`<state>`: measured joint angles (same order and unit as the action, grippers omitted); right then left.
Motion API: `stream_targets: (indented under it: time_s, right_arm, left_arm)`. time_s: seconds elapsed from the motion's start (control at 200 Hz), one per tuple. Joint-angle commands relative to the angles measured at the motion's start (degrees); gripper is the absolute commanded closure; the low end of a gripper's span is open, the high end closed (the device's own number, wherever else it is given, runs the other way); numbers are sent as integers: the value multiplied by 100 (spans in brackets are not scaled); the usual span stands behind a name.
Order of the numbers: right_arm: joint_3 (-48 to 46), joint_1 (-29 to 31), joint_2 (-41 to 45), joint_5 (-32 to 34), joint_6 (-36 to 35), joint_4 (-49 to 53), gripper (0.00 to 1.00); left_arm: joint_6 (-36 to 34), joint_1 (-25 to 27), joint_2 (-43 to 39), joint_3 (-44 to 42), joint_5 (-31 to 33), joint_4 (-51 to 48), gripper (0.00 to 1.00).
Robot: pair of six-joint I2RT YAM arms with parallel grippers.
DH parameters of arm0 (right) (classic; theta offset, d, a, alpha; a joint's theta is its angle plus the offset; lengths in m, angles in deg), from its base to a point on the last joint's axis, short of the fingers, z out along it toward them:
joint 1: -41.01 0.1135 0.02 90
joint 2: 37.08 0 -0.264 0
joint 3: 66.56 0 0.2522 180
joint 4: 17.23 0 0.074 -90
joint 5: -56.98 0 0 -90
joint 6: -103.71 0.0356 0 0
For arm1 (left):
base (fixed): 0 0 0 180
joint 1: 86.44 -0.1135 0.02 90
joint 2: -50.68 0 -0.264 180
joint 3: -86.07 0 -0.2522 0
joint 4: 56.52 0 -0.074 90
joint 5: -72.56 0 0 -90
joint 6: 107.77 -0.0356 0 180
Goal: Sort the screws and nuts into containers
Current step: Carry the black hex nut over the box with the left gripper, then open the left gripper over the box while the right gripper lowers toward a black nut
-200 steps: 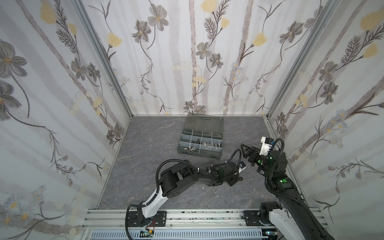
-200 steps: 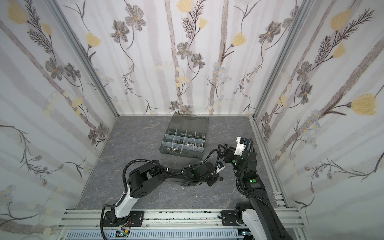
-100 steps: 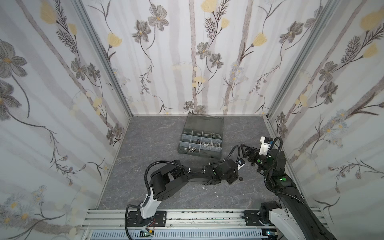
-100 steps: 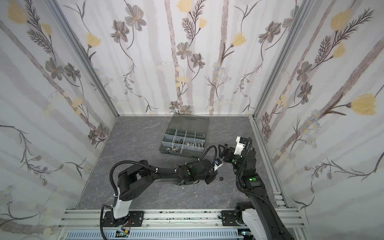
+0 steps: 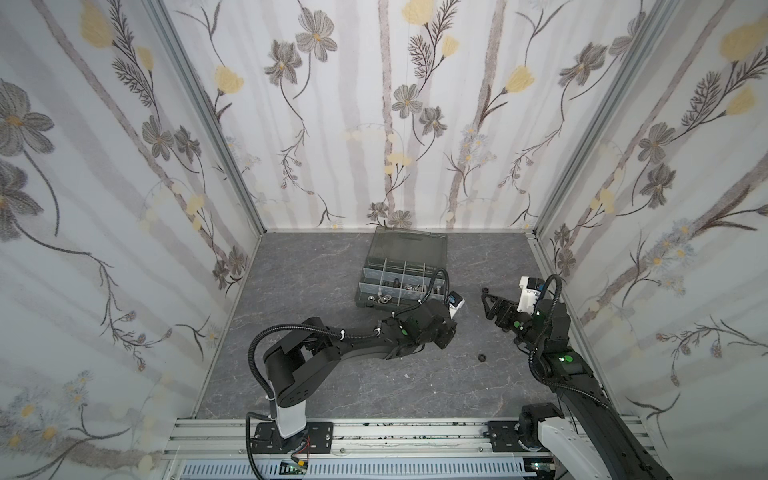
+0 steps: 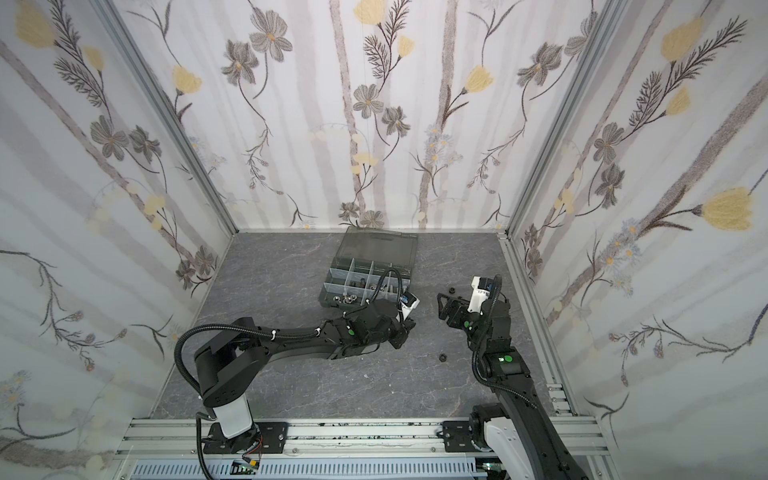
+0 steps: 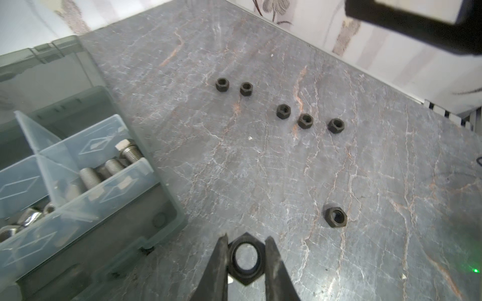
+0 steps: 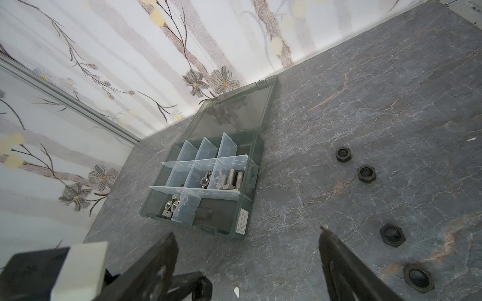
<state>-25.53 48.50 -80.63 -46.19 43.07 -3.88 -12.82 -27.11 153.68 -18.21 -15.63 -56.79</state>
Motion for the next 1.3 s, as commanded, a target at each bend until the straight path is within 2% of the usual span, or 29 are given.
stream_targets:
  time_s: [0.0,0.43,0.789,0.889,1.134,1.294]
  right_arm:
    - [-47,-2,-22,-33,-74,40,15]
    - [-277,-2,-222,-362,35,-172,15]
    - [-214,-2,-266,-320,-62,171,15]
    - [-188,7,-410,-374,-72,253,15]
    - [-90,40,-931,-295,-23,643,18]
    - [-64,318,-1014,207,25,990,19]
  left_arm:
    - [299,-209,-157,-94,-163,184,83]
    - [1111,-968,262,215,-450,-278,85]
    - [1288,-1187,870,607,-553,-444,83]
    - [1324,-1213,918,607,-545,-418,78]
    - [1282,-1218,791,607,-488,-367,48]
    - [1236,-1215,472,455,-368,-225,39]
